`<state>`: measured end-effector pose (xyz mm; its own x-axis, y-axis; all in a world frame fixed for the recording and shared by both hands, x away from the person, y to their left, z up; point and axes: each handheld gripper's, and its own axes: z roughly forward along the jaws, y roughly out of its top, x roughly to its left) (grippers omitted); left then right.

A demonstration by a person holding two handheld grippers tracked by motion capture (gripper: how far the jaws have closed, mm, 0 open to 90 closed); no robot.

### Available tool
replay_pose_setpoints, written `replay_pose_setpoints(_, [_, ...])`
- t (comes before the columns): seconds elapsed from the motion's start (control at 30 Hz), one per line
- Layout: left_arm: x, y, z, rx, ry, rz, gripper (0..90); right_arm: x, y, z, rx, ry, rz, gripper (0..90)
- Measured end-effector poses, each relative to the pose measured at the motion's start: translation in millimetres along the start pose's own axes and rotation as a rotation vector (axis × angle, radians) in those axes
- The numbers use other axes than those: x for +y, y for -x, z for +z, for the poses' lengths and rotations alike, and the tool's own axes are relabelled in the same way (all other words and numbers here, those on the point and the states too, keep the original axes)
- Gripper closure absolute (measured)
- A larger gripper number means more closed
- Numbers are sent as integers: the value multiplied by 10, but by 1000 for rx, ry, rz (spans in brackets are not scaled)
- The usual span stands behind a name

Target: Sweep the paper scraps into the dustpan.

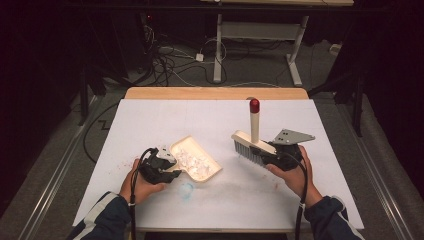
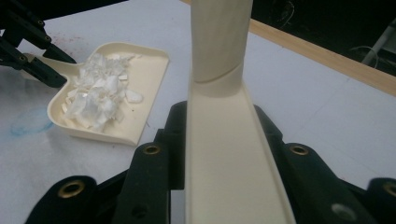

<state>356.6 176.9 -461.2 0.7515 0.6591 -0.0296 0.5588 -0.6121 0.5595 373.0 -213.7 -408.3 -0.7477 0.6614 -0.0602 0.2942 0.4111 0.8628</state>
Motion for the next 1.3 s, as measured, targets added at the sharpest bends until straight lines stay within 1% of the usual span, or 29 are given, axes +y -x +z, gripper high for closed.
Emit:
replay_pose_setpoints(0.2, [-134,-57,-73,22,2,-36,633,-58,19,-139,13,-9,21,671])
replay_pose_setpoints(0.23, [-160,-67,-86,24,4,-48,633,-66,19,-163,14,-9,24,671])
replay_pose_setpoints(0.4, [-282,-118,-160,45,9,-83,633,-102,26,-290,23,-13,40,672])
replay_pose_setpoints(0.57, [-388,-161,-220,59,17,-117,633,-152,31,-390,42,-19,67,671])
replay_pose_setpoints(0.8, [-484,-198,-273,86,24,-154,633,-199,-18,-488,66,-54,57,671])
replay_pose_setpoints(0.97, [-538,-225,-306,114,32,-188,633,-227,-46,-560,76,-80,55,672])
replay_pose_setpoints(1.03, [-565,-238,-324,125,36,-206,632,-238,-59,-591,87,-84,65,672])
replay_pose_setpoints(1.17, [-615,-263,-353,147,42,-236,633,-247,-101,-649,110,-90,66,672])
replay_pose_setpoints(1.23, [-630,-281,-360,154,44,-248,633,-252,-113,-670,131,-94,73,672])
replay_pose_setpoints(1.3, [-634,-301,-360,166,46,-256,632,-254,-119,-687,155,-103,91,672])
